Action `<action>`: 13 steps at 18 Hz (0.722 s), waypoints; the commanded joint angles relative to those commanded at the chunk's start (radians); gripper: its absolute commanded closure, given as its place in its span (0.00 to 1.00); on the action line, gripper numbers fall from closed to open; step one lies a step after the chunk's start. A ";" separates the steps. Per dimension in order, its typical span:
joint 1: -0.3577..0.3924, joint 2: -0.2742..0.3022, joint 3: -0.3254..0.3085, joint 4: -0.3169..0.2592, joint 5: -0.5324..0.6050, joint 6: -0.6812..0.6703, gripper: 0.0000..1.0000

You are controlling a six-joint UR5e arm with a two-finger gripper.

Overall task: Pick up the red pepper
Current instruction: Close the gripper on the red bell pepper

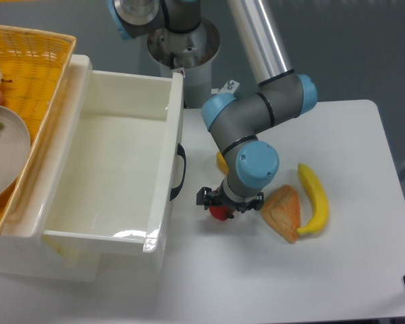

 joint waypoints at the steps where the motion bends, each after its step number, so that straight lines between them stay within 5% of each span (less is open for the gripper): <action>1: 0.000 0.000 0.002 0.002 0.002 0.002 0.00; 13: 0.000 -0.011 -0.012 0.000 0.038 -0.005 0.00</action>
